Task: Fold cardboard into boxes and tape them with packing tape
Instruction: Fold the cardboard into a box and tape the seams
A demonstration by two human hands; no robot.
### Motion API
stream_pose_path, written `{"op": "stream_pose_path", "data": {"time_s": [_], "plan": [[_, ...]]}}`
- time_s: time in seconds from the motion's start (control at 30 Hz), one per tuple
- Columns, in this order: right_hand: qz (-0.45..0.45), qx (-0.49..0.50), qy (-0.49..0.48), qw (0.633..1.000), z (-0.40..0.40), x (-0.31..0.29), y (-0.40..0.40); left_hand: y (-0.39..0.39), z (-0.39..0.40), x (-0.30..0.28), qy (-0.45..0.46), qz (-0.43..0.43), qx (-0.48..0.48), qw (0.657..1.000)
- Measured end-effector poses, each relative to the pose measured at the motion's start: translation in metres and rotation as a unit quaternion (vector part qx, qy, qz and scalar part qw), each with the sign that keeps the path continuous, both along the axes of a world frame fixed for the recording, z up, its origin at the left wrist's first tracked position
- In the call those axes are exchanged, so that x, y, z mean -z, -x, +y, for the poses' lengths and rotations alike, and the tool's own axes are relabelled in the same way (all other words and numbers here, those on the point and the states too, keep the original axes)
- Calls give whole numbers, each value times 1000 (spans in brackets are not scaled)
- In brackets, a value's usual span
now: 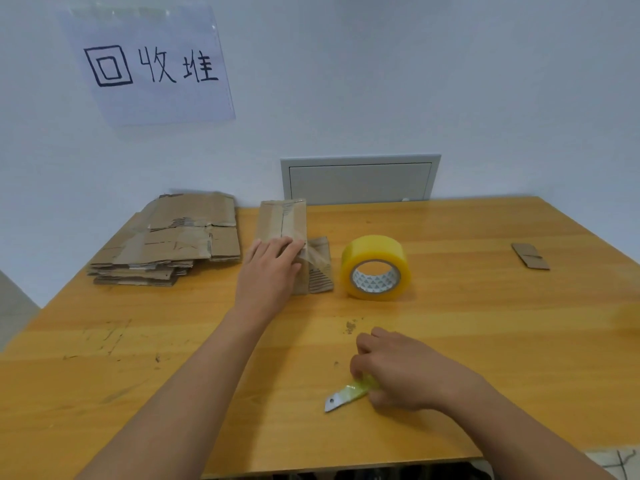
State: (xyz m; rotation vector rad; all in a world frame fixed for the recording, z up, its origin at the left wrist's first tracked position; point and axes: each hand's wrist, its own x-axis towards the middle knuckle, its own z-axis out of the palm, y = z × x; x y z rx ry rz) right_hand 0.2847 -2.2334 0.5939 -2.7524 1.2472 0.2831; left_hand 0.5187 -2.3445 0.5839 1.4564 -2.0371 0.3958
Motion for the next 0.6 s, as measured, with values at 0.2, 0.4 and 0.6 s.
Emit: {"op": "stream_pose_path", "data": {"time_s": [0.2, 0.4, 0.6], "plan": [[-9, -13, 125, 992, -5, 19, -3, -4, -2, 3, 4, 3, 13, 1000], [-72, -18, 236, 969, -13, 42, 2, 1, 0, 7, 22, 5, -36, 999], [-77, -19, 202, 976, -17, 32, 1, 3, -5, 14, 33, 7, -50, 998]]}}
